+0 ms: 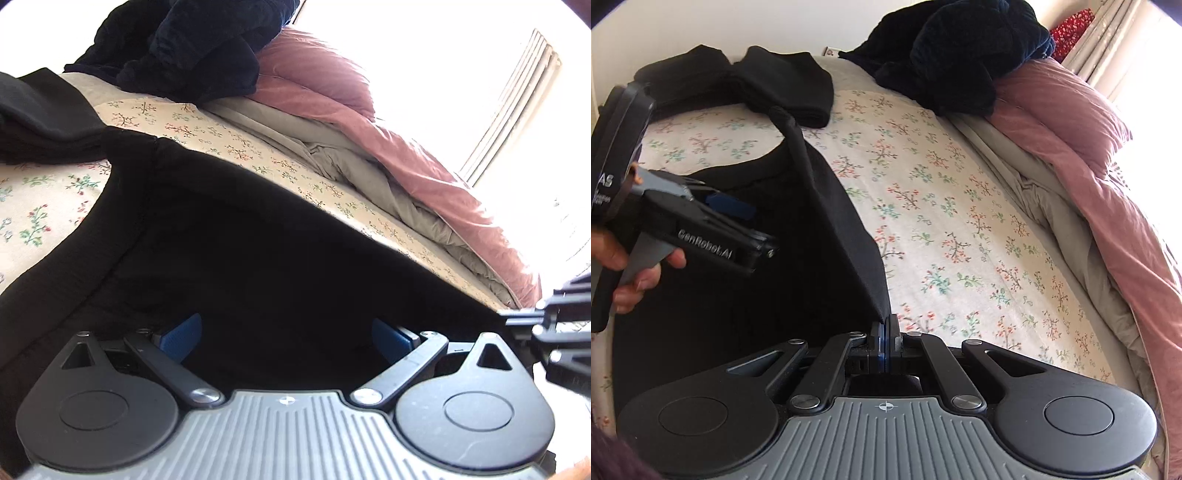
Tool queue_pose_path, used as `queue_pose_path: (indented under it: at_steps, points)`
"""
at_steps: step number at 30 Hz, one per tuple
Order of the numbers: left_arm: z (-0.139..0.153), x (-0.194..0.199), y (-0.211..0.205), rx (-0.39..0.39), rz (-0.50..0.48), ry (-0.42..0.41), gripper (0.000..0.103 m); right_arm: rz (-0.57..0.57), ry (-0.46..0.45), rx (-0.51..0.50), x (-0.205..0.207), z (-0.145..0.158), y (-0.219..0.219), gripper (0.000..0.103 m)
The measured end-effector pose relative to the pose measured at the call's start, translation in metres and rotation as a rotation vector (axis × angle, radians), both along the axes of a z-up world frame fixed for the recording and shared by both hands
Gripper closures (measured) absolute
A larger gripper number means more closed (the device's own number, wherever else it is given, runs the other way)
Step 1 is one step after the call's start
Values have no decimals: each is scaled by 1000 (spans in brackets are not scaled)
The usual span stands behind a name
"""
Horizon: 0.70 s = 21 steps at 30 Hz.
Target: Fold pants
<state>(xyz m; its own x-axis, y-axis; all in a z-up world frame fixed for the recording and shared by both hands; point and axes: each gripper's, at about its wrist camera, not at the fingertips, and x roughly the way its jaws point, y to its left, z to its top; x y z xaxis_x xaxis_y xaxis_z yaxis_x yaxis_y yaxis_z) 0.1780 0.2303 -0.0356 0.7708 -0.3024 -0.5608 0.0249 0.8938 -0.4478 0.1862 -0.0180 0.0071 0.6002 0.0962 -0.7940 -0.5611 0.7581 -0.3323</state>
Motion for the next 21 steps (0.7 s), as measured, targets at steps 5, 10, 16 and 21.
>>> queue_pose_path:
  at_steps: [5,10,16,21]
  points:
    - [-2,-47,13,-71,-11,-7,0,-14,30,46,-53,-30,10,103]
    - [-22,-58,27,-233,1,54,9,-67,101,110,-81,-78,15,103]
    - [-37,-60,25,-267,39,130,13,-157,122,171,-83,-114,12,99]
    - [-42,-58,23,-218,89,183,35,-243,127,226,-79,-101,-4,80]
